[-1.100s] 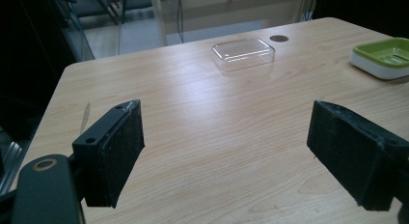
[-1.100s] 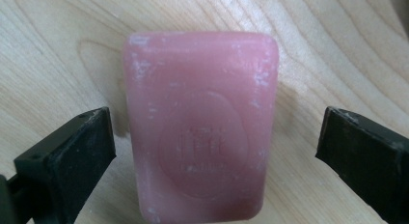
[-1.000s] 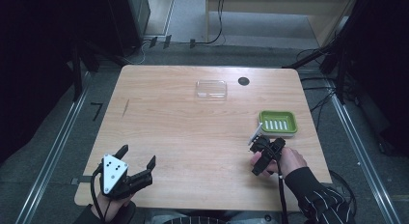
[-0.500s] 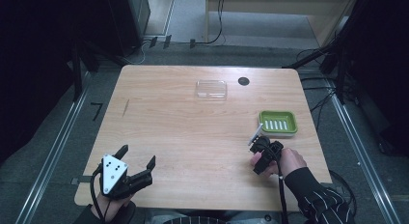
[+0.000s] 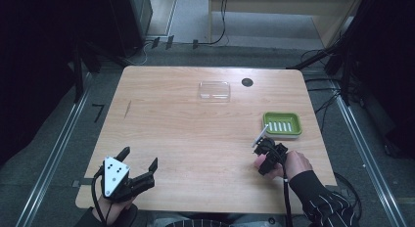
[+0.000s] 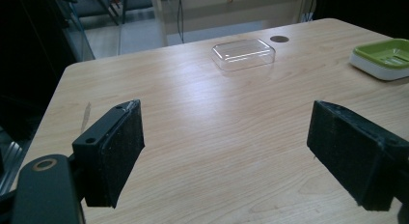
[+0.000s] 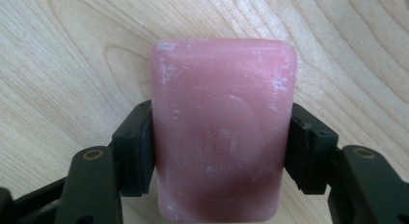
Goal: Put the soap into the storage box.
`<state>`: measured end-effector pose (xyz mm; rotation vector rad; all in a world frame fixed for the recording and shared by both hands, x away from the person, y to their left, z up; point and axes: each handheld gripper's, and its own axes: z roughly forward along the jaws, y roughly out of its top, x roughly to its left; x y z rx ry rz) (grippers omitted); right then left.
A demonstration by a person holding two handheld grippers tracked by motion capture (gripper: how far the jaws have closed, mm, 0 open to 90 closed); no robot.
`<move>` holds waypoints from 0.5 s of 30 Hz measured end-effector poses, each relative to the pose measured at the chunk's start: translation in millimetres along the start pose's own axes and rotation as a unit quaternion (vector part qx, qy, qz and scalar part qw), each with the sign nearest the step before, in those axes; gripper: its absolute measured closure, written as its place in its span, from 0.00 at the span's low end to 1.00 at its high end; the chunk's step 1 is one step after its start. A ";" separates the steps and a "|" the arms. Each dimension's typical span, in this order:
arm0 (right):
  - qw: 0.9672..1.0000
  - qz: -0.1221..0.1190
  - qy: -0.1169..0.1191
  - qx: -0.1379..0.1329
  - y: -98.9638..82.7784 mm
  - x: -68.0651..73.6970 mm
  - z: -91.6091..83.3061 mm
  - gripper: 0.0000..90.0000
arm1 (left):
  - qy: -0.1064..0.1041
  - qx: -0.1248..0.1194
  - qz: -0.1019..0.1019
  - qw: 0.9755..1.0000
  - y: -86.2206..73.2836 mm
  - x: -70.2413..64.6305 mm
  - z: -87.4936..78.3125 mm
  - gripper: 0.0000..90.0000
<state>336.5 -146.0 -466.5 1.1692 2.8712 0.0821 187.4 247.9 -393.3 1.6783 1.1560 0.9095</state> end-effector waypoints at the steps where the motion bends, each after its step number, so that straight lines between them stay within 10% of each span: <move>1: 1.000 0.000 0.002 0.001 -0.3 -0.5 0.0 0.42 | 0.000 0.000 0.000 1.000 0.0 -0.1 -0.1 0.15; 15: 1.000 0.008 0.003 -0.009 -5.2 0.9 -0.9 0.43 | 0.001 0.001 0.001 1.000 0.1 -0.4 0.4 0.15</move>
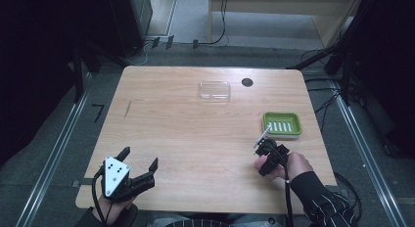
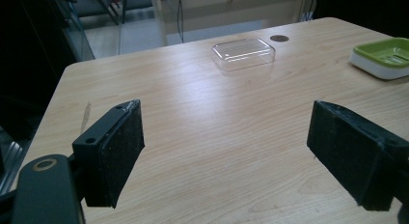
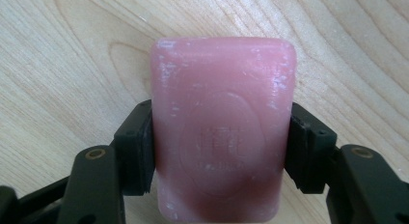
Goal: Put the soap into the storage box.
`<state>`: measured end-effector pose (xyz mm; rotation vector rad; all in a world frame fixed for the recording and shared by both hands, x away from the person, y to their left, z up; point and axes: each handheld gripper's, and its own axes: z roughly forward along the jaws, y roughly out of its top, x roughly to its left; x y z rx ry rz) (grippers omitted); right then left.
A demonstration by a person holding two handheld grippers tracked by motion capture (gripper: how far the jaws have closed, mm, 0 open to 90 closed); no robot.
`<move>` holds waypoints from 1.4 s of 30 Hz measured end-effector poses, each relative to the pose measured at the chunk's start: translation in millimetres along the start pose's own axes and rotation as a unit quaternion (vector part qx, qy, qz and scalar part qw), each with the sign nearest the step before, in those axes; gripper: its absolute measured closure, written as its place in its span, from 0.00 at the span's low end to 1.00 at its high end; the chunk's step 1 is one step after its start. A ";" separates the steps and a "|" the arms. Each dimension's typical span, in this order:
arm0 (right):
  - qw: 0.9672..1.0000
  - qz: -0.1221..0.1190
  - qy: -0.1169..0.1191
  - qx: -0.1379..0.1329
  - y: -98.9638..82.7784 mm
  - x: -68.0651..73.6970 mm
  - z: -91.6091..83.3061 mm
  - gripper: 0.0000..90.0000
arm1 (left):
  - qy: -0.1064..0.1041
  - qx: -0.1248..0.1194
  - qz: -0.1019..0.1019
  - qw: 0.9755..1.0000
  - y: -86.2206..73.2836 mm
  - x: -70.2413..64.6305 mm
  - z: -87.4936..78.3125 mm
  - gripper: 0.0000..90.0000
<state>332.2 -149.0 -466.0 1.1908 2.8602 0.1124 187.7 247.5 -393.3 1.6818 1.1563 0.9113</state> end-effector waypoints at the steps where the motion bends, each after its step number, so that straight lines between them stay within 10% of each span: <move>1: 1.000 0.000 0.000 0.000 0.0 0.0 0.0 0.43 | 0.000 0.000 0.000 1.000 0.0 0.0 0.0 0.15; 42: 0.999 -0.022 -0.031 0.013 -0.6 -16.2 -16.4 0.43 | 0.000 0.000 0.000 1.000 -0.1 0.5 -0.3 0.15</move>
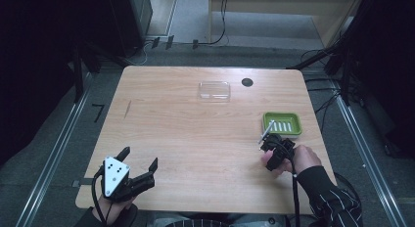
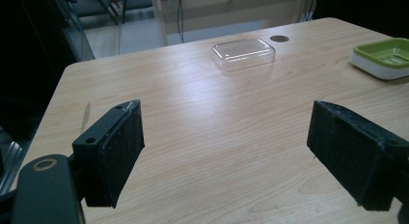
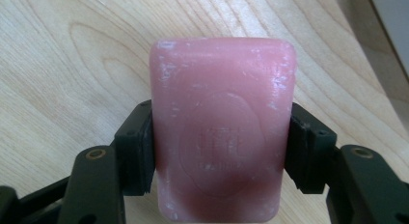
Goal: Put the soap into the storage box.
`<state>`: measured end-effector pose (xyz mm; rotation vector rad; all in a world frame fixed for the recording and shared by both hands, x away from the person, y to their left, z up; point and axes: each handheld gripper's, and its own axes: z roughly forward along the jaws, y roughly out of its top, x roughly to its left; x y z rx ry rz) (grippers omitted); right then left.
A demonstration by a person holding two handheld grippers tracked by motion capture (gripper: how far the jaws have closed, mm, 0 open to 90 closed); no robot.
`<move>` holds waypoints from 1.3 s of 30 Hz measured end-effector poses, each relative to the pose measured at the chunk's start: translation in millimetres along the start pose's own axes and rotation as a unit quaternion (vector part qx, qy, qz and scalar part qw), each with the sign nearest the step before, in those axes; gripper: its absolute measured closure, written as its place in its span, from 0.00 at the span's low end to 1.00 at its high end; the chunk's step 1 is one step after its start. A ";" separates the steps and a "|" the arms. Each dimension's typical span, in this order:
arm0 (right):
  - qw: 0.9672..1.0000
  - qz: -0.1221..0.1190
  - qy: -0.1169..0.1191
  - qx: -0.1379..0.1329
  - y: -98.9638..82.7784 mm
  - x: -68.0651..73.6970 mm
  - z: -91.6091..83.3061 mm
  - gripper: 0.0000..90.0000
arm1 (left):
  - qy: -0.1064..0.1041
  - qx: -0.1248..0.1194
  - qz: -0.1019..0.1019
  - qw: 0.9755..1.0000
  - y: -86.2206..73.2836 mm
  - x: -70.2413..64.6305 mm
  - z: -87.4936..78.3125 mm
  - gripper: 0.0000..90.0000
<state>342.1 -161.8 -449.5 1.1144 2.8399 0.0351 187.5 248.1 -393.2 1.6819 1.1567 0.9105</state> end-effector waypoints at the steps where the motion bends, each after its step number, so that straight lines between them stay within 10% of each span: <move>1: 1.000 -0.002 -0.002 0.001 -0.4 -1.5 -0.9 0.43 | 0.000 0.000 0.001 1.000 0.0 0.1 0.0 0.15; 39: 1.000 -0.018 -0.012 0.001 16.2 -27.6 -19.6 0.43 | 0.000 0.001 0.001 1.000 0.0 -0.1 0.3 0.15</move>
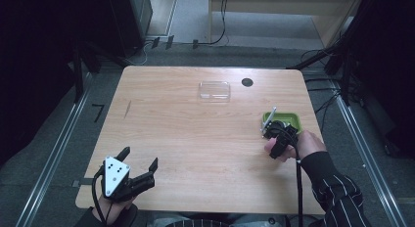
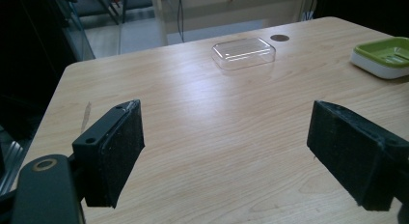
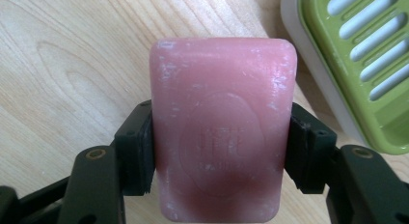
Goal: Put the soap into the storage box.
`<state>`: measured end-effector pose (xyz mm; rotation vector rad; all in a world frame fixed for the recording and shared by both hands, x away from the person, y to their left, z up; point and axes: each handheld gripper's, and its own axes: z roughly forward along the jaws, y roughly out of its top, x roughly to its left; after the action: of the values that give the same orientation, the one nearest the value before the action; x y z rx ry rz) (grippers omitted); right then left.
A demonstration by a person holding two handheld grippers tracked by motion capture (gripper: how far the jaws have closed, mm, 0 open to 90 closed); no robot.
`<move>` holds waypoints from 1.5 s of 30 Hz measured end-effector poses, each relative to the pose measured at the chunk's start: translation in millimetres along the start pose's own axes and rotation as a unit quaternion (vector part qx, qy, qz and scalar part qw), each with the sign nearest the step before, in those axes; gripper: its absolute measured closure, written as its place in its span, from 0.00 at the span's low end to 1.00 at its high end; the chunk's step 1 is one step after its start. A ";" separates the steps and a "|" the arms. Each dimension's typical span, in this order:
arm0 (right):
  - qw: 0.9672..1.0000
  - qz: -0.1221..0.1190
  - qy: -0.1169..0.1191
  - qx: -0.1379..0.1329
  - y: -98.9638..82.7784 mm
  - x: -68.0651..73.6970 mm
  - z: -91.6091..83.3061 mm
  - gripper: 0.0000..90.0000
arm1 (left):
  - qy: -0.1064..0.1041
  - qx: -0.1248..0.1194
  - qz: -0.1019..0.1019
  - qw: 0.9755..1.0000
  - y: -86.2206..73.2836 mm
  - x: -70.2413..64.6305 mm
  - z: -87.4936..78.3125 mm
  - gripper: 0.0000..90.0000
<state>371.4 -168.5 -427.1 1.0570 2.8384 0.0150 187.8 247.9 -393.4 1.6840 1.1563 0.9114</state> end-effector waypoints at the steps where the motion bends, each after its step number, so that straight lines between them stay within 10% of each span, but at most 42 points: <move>1: 1.000 -0.001 0.001 -0.001 0.3 -0.8 -0.2 0.43 | 0.000 0.000 0.000 1.000 0.0 0.0 -0.1 0.15; 45: 0.999 -0.041 -0.012 -0.005 17.9 -40.7 -12.6 0.43 | 0.019 0.002 -0.009 1.000 -4.2 4.6 -11.1 0.15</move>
<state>412.2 -181.1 -409.5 0.9323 2.8551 0.0098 177.8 255.9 -393.0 1.6631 1.1964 0.9353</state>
